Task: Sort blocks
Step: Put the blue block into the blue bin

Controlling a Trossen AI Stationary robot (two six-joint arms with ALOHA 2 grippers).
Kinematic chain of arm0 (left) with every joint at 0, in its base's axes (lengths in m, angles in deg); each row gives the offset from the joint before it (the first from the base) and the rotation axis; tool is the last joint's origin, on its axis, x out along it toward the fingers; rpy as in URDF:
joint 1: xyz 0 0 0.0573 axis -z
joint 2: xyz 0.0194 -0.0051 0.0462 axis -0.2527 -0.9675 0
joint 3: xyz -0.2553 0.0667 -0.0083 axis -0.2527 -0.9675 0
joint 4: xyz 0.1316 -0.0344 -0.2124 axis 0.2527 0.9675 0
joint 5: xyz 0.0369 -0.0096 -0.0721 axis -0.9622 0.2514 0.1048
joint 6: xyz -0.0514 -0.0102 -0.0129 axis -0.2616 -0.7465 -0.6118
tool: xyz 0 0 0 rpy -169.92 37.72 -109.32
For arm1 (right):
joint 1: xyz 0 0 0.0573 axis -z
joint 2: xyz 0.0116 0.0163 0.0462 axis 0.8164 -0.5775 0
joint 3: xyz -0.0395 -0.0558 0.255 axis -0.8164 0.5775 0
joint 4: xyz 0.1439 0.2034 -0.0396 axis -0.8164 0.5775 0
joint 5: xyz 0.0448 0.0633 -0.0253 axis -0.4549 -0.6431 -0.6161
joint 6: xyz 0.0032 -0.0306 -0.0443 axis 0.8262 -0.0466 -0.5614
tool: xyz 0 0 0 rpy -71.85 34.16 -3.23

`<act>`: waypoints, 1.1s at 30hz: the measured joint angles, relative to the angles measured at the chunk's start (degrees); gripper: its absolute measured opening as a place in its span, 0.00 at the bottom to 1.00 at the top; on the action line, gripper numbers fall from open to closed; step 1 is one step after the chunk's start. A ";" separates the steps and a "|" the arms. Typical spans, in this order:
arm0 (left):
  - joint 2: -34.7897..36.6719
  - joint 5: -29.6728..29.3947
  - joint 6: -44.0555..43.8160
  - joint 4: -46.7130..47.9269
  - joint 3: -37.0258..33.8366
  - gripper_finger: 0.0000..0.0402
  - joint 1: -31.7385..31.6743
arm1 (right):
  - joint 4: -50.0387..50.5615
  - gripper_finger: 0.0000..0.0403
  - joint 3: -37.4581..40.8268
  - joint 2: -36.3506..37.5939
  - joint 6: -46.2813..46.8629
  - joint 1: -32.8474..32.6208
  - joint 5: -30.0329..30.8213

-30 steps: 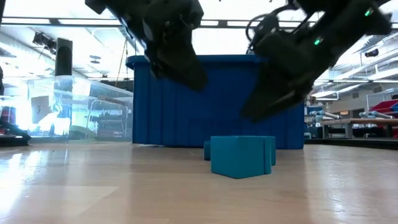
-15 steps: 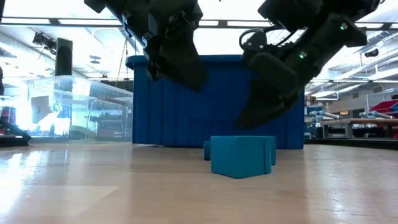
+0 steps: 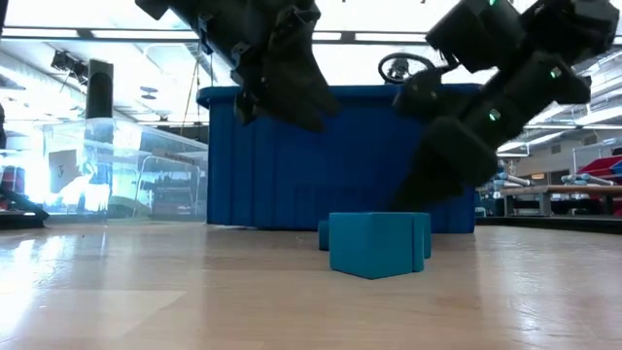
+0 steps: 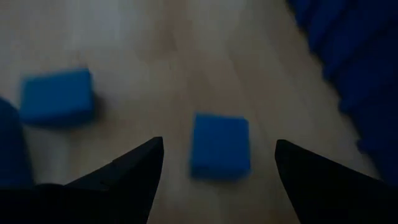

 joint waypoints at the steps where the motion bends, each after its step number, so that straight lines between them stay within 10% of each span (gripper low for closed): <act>1: 0.00 -0.06 0.01 -0.21 -0.03 0.50 0.00 | -0.08 0.76 0.72 0.00 -0.46 0.60 -0.45; 19: -0.02 -0.21 0.32 -0.78 -0.05 0.50 0.02 | -20.17 0.74 4.08 -8.70 -4.96 2.70 -4.36; 29: -0.02 0.23 0.40 -0.57 -0.05 0.50 0.07 | -14.67 0.34 4.06 -5.56 -8.20 2.21 -6.36; 33: -0.02 1.97 0.39 -0.34 -0.04 0.50 0.18 | -13.40 0.32 4.34 -1.21 -8.95 0.82 -5.88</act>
